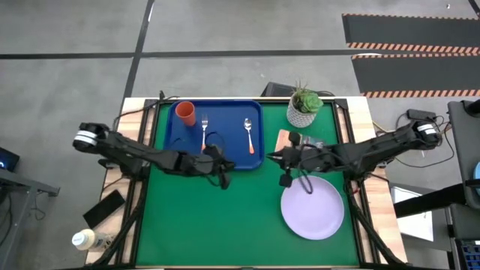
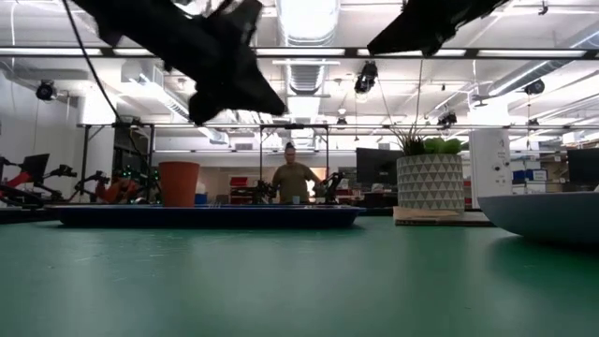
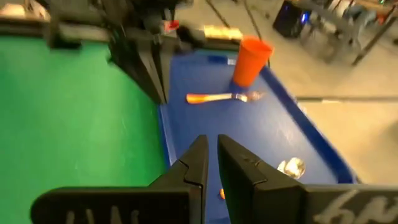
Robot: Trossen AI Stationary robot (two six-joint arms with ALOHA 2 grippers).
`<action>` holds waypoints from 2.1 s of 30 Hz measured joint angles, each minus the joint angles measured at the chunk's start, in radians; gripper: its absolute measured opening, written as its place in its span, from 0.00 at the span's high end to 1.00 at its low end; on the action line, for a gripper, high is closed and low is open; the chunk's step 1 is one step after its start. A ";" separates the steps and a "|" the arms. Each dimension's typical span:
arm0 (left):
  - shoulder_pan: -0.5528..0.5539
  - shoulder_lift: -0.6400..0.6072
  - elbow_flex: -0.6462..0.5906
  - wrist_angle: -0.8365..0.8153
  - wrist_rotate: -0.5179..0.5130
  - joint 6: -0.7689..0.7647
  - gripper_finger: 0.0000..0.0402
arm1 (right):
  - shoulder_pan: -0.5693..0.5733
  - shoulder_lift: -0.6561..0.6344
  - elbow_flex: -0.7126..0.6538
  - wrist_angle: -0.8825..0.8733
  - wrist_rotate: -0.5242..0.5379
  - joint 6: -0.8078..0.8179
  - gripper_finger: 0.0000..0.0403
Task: Pick and place plate/cup/fork/spoon on tray
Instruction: Put the orange spoon on the blue tray to the right side of the orange fork
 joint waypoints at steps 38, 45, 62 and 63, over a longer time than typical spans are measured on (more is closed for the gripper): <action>0.359 0.558 0.500 -0.235 -0.018 -0.154 1.00 | 0.000 -0.320 -0.164 0.111 -0.211 -0.124 0.93; 0.376 0.558 0.474 -0.233 -0.016 -0.175 1.00 | -0.001 -0.336 -0.164 0.112 -0.211 -0.127 0.93; 0.375 0.558 0.459 -0.218 0.006 -0.202 0.65 | -0.001 -0.350 -0.174 0.118 -0.211 -0.127 0.93; 0.376 0.558 0.458 -0.214 0.004 -0.202 0.64 | -0.001 -0.350 -0.174 0.118 -0.211 -0.127 0.93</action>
